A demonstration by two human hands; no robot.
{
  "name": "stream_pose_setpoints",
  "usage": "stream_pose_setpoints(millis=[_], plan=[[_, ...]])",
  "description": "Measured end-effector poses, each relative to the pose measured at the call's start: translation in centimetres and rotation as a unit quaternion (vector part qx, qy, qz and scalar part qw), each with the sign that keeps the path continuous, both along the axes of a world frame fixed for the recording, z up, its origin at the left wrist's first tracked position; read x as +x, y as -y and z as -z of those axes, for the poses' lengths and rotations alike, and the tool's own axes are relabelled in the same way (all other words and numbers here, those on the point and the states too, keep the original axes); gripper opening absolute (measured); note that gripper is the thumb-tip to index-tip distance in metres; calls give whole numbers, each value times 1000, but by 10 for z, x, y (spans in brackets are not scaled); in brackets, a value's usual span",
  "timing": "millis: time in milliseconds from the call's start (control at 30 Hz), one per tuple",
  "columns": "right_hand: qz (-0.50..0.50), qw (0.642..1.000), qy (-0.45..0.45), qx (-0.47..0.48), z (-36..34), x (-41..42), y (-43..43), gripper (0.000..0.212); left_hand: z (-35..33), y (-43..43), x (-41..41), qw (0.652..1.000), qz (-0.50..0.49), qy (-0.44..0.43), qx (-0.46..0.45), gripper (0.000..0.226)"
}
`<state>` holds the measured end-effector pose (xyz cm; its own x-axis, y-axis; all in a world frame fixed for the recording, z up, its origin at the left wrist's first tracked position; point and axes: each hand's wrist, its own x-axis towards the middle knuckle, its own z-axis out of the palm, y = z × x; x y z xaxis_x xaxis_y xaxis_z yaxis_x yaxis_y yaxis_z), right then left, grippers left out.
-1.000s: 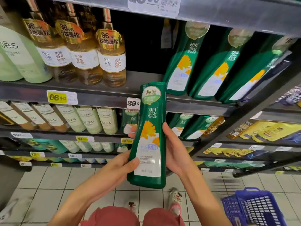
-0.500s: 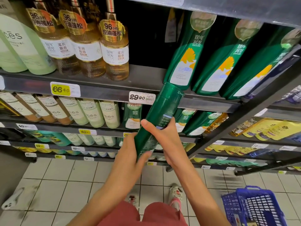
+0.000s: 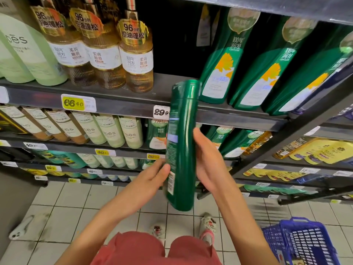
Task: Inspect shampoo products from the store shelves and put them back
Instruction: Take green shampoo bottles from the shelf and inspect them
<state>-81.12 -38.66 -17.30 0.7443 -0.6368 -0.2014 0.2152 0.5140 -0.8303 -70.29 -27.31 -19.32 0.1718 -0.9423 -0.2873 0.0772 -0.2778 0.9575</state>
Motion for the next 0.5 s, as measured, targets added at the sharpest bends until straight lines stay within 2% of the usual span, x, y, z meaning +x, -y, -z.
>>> stream_pose_setpoints(millis=[33, 133, 233, 267, 300, 333, 400, 467, 500], plan=[[21, 998, -43, -51, -2, 5, -1, 51, 0, 0, -5, 998, -34, 52, -6, 41], [70, 988, -88, -111, -7, 19, -7, 64, -1, -6, -25, 982, -165, 78, -45, 47], [122, 970, -124, -169, -9, 28, -8, 45, -4, -9, -30, 956, -187, 213, -75, 46], [125, 966, -130, -184, -9, 28, -8, 38, -5, -8, -29, 953, -189, 226, -68, 42], [118, 968, -126, -180, -8, 27, -6, 35, -7, -7, -25, 958, -193, 203, -60, 36], [102, 974, -120, -165, -7, 24, -5, 37, -8, -6, -20, 970, -191, 142, -53, 33], [50, 979, -136, -145, -6, 17, -2, 41, -10, -4, -12, 984, -164, -45, -60, 39], [-13, 981, -153, -121, -2, 12, -3, 32, -11, -3, -5, 970, -134, -193, -63, 46], [-31, 984, -150, -92, 0, 11, -4, 28, -11, -2, -3, 965, -119, -226, -57, 47]])
